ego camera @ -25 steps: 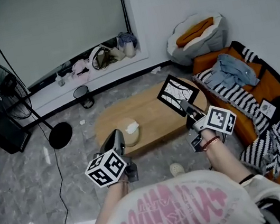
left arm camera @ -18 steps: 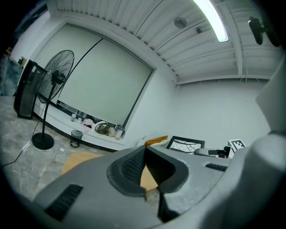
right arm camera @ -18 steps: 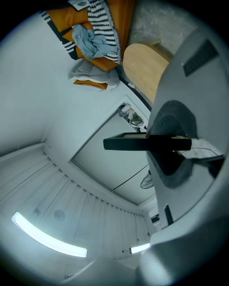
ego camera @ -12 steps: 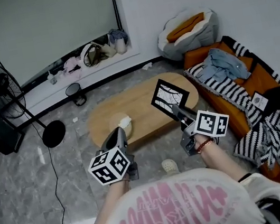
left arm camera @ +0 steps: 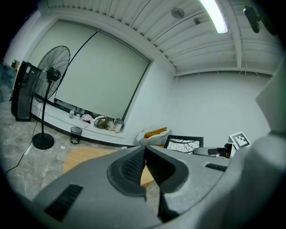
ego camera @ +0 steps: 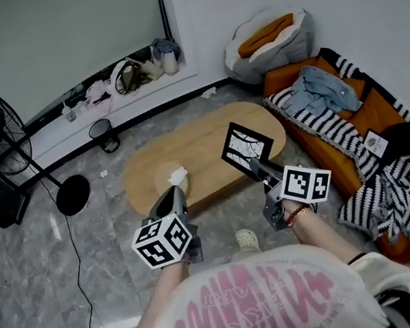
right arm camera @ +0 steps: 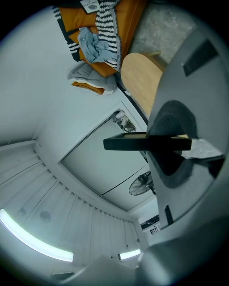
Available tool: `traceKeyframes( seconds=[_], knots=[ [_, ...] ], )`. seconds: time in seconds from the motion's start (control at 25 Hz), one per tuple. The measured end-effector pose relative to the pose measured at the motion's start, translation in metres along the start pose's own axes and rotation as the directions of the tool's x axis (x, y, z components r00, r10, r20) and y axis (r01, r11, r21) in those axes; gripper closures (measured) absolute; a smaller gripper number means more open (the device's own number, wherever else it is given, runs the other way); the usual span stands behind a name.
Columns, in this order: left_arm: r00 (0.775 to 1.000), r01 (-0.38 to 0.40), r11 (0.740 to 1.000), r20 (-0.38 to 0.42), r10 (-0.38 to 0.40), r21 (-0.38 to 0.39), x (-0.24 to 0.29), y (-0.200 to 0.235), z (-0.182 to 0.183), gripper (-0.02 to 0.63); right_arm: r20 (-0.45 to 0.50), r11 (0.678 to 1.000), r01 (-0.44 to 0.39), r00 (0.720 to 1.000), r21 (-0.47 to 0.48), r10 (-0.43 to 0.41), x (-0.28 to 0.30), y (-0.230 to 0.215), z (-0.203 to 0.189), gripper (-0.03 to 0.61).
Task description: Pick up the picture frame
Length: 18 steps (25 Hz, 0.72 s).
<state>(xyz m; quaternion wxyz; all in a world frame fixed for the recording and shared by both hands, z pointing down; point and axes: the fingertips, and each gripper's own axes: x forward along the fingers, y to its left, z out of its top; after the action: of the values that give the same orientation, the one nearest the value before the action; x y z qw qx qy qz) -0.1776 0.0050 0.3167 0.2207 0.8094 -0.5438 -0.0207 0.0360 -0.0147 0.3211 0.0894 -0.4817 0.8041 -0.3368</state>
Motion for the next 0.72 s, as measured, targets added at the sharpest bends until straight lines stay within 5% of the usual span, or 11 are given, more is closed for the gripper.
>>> traceKeyframes(
  seconds=[0.72],
  knots=[
    [1.000,0.001,1.000,-0.005,-0.001,-0.004,0.011,0.010,-0.003,0.609,-0.037,0.998,0.049,0.998,-0.033,-0.051,0.012,-0.018,-0.008,0.522]
  ],
)
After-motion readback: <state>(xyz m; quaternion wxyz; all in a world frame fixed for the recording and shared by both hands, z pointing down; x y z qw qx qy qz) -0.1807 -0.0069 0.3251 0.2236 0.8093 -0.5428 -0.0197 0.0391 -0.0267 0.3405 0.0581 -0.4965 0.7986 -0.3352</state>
